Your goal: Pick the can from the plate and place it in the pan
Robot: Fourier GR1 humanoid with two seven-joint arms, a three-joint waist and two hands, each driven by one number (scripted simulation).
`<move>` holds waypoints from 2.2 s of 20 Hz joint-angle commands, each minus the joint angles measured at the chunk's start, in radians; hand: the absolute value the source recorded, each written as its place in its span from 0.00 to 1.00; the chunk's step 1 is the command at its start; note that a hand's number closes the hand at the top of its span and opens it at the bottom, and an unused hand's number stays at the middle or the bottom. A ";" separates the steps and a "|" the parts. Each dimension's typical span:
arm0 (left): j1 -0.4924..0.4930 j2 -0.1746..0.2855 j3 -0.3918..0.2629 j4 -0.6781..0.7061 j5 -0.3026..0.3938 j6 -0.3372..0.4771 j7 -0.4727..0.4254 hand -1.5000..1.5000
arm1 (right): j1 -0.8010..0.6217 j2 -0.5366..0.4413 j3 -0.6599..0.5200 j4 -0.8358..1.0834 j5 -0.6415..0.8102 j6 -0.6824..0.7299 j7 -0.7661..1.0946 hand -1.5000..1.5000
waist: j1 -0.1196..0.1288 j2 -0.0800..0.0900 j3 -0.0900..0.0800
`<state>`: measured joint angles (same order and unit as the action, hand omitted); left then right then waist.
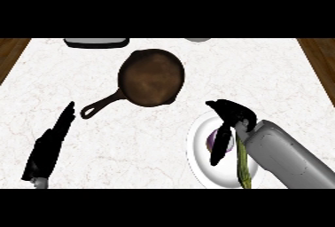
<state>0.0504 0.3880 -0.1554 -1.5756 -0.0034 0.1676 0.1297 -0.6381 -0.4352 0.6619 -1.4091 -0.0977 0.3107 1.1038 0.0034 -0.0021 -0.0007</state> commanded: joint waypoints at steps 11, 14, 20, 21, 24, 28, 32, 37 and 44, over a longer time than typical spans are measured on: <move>0.074 -0.005 0.019 -0.098 -0.014 -0.040 0.016 0.50 | 0.060 0.072 0.037 0.080 0.099 0.002 0.093 0.00 | 0.008 0.001 0.001; 0.013 -0.085 -0.008 0.037 -0.082 0.018 -0.032 0.50 | 0.102 0.045 0.029 0.020 0.106 0.029 0.094 0.00 | -0.006 0.001 0.000; -0.019 -0.063 0.030 -0.021 -0.071 -0.031 0.035 0.50 | 0.084 0.104 -0.022 0.201 0.193 0.031 -0.039 0.00 | 0.003 0.003 0.001; -0.019 -0.083 0.027 0.004 -0.083 -0.038 0.020 0.50 | 0.084 0.088 -0.071 0.097 0.184 0.076 0.012 1.00 | -0.002 0.002 0.000; -0.032 -0.096 0.064 0.059 -0.083 -0.053 -0.015 0.50 | 0.181 0.131 -0.077 0.072 0.258 0.025 -0.041 1.00 | -0.003 0.002 0.000; -0.003 -0.098 0.072 0.017 -0.093 -0.059 -0.008 0.50 | 0.183 0.189 -0.121 0.182 0.288 0.007 -0.120 1.00 | 0.000 0.003 0.001; 0.042 -0.061 0.098 -0.034 -0.075 -0.085 -0.013 0.50 | 0.214 0.294 -0.104 0.111 0.351 -0.149 0.054 1.00 | -0.002 0.000 0.000; 0.046 -0.077 0.098 -0.030 -0.071 -0.063 0.021 0.50 | 0.303 0.309 -0.163 0.137 0.541 -0.442 0.259 1.00 | -0.056 -0.020 -0.005; 0.068 -0.077 0.096 -0.029 -0.085 -0.056 0.004 0.50 | 0.289 0.310 -0.124 0.057 0.909 -0.534 0.377 1.00 | -0.053 -0.029 -0.008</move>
<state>0.1067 0.3138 -0.0610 -1.6051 -0.0828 0.1043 0.1436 -0.3367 -0.1249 0.5177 -1.3514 0.6159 -0.0818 1.2070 -0.0422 -0.0371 -0.0097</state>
